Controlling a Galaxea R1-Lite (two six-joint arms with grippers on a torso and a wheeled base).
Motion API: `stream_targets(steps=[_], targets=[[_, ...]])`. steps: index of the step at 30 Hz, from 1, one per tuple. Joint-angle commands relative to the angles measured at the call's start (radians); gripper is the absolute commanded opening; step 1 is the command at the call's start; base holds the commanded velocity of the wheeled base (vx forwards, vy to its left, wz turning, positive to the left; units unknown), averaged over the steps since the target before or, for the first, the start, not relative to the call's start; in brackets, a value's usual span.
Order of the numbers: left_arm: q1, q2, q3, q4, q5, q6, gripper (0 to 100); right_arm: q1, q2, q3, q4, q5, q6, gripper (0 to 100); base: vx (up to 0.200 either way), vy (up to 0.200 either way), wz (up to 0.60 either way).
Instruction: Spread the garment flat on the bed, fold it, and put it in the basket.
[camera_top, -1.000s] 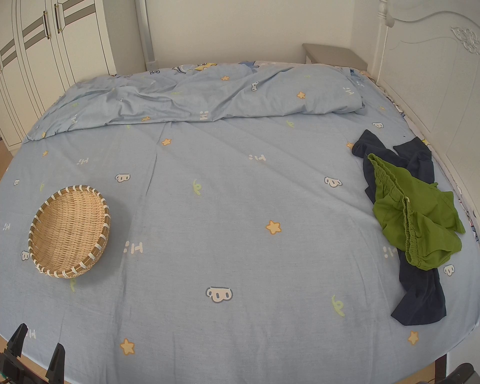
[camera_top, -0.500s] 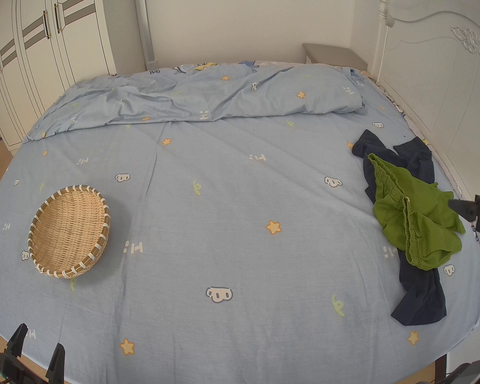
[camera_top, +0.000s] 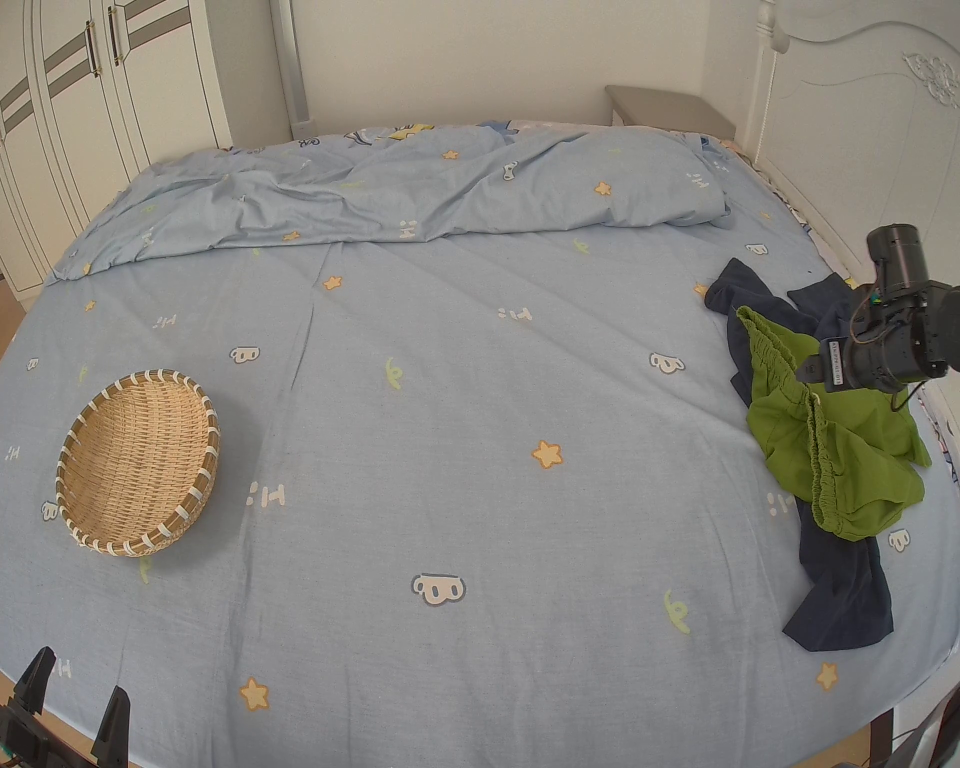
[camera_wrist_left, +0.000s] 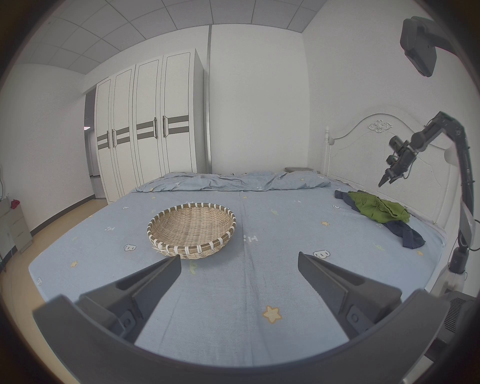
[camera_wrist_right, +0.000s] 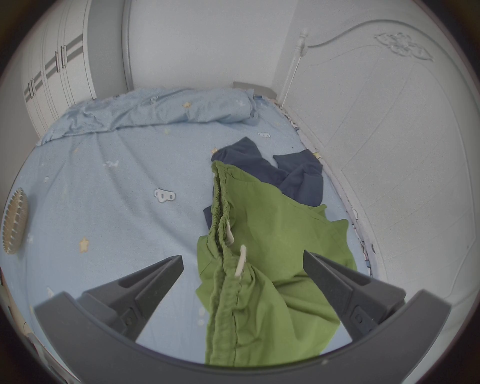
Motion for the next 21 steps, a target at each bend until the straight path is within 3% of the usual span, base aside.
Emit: stream_targets(steps=[1,5,19,20,21], targets=[[0.000,-0.016,0.018,0.000,0.000,0.000,100,-0.005,0.166,-0.075,-0.001,0.001,-0.004,100,0.000,0.000,0.00],[0.000,-0.016,0.018,-0.001,0.000,0.000,100,-0.001,0.169,-0.091,0.006,0.046,0.002,100,0.000,0.000,0.00],[0.000,-0.016,0.018,-0.001,0.000,0.000,100,-0.001,0.242,-0.177,-0.001,0.047,0.005,100,0.000,0.000,0.00],[0.000,-0.016,0.018,-0.001,0.000,0.000,100,-0.001,0.242,-0.177,-0.001,0.047,0.005,0,0.000,0.000,0.00],[0.000,-0.016,0.018,-0.001,0.000,0.000,100,0.001,0.249,-0.180,-0.001,0.047,0.008,0,0.000,0.000,0.00]])
